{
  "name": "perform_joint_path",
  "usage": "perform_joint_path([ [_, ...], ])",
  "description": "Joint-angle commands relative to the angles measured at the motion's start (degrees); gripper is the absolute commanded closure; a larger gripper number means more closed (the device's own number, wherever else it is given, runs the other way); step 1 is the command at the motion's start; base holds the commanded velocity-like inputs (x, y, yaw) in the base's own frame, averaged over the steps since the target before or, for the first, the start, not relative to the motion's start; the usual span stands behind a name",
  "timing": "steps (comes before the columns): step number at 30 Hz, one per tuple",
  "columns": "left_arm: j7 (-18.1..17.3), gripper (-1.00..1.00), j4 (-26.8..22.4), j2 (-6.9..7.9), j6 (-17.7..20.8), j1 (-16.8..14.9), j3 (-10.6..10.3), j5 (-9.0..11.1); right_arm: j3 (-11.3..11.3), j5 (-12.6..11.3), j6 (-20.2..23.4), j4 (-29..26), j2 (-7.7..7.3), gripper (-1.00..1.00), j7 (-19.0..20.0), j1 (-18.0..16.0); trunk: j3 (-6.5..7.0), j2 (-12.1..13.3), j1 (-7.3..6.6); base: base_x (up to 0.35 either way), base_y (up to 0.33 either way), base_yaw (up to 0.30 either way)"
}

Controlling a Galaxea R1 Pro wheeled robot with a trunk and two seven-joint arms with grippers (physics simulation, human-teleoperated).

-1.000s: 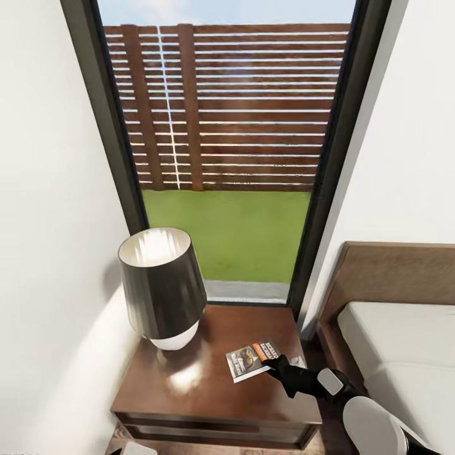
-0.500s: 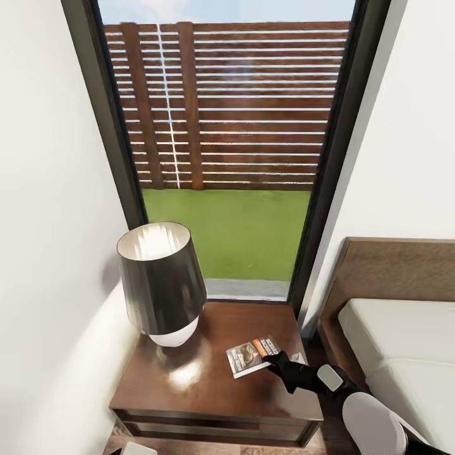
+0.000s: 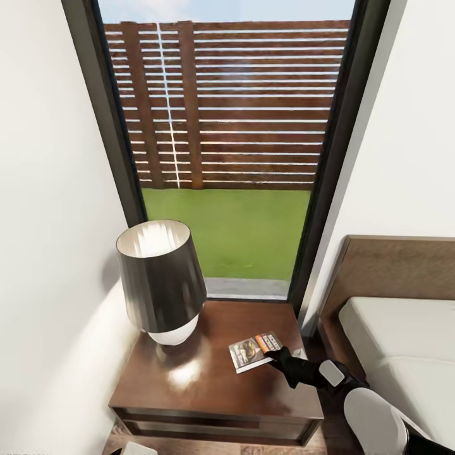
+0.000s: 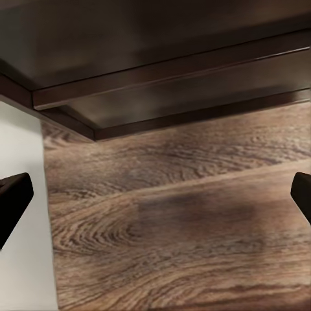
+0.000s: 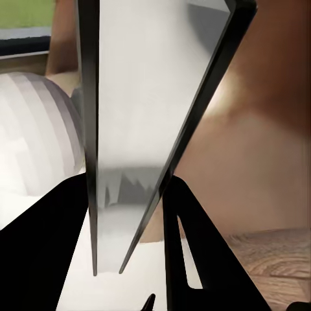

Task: In the bedroom, move the book from the bed onto either nightstand, and place the two sandals side by side next to the bed.

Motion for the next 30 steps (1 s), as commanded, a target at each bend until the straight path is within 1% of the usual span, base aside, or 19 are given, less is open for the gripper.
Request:
perform_joint_path([
  [1,0.24,-1.00,0.00,0.02,-0.16,-0.03,-0.51,0.53,0.04,-0.70,0.41,-0.05,-0.02,1.00,-0.18,-0.04,-0.23,-0.44,0.22,0.000,0.000,0.000],
  [7,0.24,-1.00,0.00,-0.01,-0.16,-0.03,-0.51,0.53,0.06,-0.70,0.41,-0.05,-0.06,1.00,-0.17,-0.11,-1.31,-2.84,1.54,0.000,0.000,0.000],
  [12,0.24,-1.00,0.00,-0.02,-0.16,-0.03,-0.73,0.53,0.02,-0.70,0.41,0.00,-0.07,1.00,-0.17,-0.13,-1.31,-2.84,1.54,0.000,0.000,0.000],
  [17,0.24,-1.00,0.00,-0.03,-0.16,-0.03,-1.73,0.53,0.00,-0.71,0.41,0.02,-0.08,1.00,-0.22,-0.14,-1.31,-2.84,1.54,0.000,0.000,0.000],
  [22,0.24,-1.00,0.00,-0.03,-0.16,-0.03,-2.24,0.53,-0.01,-0.71,0.41,0.03,-0.05,1.00,-0.25,-0.14,-2.21,-4.85,2.63,0.000,0.000,0.000],
  [30,0.24,-1.00,0.00,-0.03,-0.16,-0.03,-2.45,0.53,-0.01,-0.71,0.41,0.04,-0.04,1.00,-0.26,-0.14,-3.64,-8.06,4.39,0.000,0.000,0.000],
])
